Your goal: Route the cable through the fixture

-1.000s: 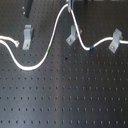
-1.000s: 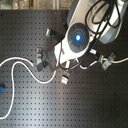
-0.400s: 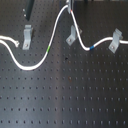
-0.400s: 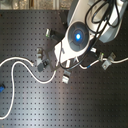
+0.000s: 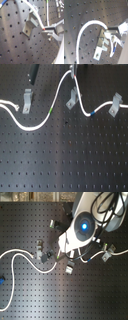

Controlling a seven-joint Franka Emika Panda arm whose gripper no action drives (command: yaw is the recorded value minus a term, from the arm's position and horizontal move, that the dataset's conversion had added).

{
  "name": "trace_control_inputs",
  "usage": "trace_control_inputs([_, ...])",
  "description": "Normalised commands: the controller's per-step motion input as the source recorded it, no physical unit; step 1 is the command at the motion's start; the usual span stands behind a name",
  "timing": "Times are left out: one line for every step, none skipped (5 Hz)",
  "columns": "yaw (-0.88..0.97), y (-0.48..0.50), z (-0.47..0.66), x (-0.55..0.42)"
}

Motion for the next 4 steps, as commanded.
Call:
trace_control_inputs([0.0, 0.111, 0.02, -0.104])
trace_control_inputs([0.0, -0.023, 0.07, -0.046])
trace_control_inputs([0.0, -0.053, 0.51, -0.164])
trace_control_inputs([0.0, 0.001, 0.11, 0.003])
